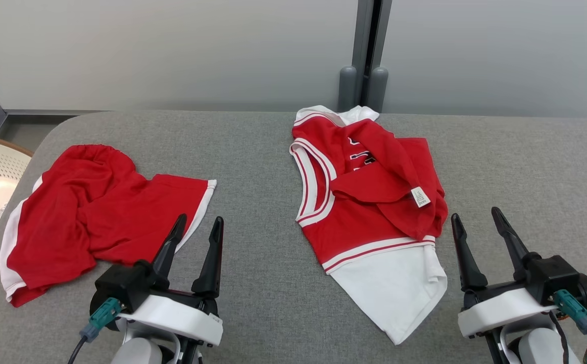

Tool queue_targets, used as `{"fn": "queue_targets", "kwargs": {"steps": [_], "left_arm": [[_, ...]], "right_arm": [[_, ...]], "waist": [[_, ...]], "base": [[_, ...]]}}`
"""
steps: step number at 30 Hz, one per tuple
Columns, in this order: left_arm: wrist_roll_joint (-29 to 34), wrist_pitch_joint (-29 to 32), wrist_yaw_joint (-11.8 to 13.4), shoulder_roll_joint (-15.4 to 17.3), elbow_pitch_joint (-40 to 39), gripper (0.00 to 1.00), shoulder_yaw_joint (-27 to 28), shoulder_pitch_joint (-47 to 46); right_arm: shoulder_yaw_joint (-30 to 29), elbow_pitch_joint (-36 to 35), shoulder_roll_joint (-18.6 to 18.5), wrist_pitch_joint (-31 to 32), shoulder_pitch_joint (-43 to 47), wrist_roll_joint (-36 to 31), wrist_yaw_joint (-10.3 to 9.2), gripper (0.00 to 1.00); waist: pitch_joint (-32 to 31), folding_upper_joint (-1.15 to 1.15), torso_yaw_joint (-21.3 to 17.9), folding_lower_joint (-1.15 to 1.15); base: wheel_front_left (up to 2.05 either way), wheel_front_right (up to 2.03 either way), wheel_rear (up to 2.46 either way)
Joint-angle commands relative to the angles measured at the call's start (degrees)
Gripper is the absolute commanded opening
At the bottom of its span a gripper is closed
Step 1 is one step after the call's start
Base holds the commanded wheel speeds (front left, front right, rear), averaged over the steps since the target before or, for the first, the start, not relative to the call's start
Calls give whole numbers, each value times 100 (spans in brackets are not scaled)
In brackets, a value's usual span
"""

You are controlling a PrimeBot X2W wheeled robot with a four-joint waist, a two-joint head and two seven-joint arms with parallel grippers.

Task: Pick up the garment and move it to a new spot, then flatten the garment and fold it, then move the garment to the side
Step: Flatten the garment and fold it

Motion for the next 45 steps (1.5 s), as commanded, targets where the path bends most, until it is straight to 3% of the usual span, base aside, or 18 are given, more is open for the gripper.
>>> {"fn": "queue_targets", "kwargs": {"steps": [1, 9, 20, 26, 27, 28, 37, 42, 45], "left_arm": [[30, -1, -6, 23, -8, 100, 18, 69], [33, -1, -6, 22, 5, 100, -72, -20], [-114, -1, -6, 22, 51, 100, -233, -264], [-160, -1, -6, 20, 60, 100, -279, -334], [-162, -1, -6, 22, 63, 100, -281, -351], [-163, -1, -6, 22, 67, 100, -284, -364], [-100, -1, -6, 19, 117, 100, -201, -246], [-111, -1, -6, 20, 95, 100, -233, -211], [-103, -1, -6, 22, 80, 100, -254, -197]], "right_arm": [[-35, -59, 6, -4, 78, -52, -2, 100], [-203, -4, 152, 175, -111, -309, -2, 100], [-862, 930, 242, 927, -699, -400, -2, 100], [-947, 1360, 280, 1063, -903, -360, -2, 100], [-916, 1420, 287, 1065, -945, -316, -2, 36], [-880, 1453, 290, 1035, -978, -284, -2, 0], [-846, 1185, 276, 761, -1209, -355, -2, 0], [-1029, 796, -39, 985, -1321, -464, -2, 0], [-1143, 532, -444, 1269, -1511, -524, -2, 0]], "waist": [[15, 0, -13, 0], [146, 0, 106, 0], [683, 0, 673, 0], [861, 0, 876, 0], [871, 0, 891, 0], [875, 0, 901, 0], [654, 0, 562, 0], [557, 0, 398, 0], [562, 0, 332, 0]], "base": [[0, 0, 0], [0, 0, 0], [0, 0, 0], [0, 0, 0], [0, 0, 0], [0, 0, 0], [0, 0, 0], [0, 0, 0], [0, 0, 0]]}}
